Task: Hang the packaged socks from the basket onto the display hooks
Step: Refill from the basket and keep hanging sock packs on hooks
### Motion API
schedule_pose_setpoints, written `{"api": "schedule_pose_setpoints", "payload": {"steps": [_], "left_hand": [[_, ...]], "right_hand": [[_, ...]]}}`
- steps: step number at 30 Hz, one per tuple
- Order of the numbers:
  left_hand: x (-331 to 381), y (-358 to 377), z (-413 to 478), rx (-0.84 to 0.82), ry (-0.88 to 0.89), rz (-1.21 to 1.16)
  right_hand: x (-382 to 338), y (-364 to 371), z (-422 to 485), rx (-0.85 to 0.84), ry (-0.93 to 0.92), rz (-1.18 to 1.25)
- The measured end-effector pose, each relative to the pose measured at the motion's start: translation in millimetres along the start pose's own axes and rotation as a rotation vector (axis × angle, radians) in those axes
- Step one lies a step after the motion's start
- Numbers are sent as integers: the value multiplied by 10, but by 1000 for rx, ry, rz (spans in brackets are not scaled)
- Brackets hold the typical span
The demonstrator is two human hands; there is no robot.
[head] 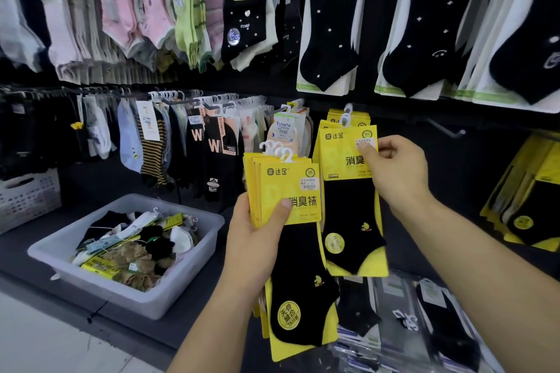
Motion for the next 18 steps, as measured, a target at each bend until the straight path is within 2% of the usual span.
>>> {"api": "schedule_pose_setpoints", "payload": {"steps": [9,12,14,18], "left_hand": [[25,104,-46,-96,-19,-8],[50,155,-60,-81,10,-7],[41,170,-52,-50,33,-10],[10,218,-65,-55,30,-57]], "right_hand": [[49,-41,-186,60,10,-84],[-24,104,-512,-161,51,116],[-61,212,-703,-309,60,122],[-55,202,-748,-380,129,160]]}}
Point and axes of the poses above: each hand's wrist, its own z-axis towards the middle knuckle, its own y-axis out of the palm, x = y × z, the point moved 5 cm from there along z, towards the middle knuckle, and after that the axes turned 5 degrees about y, right-handed, at the moved point
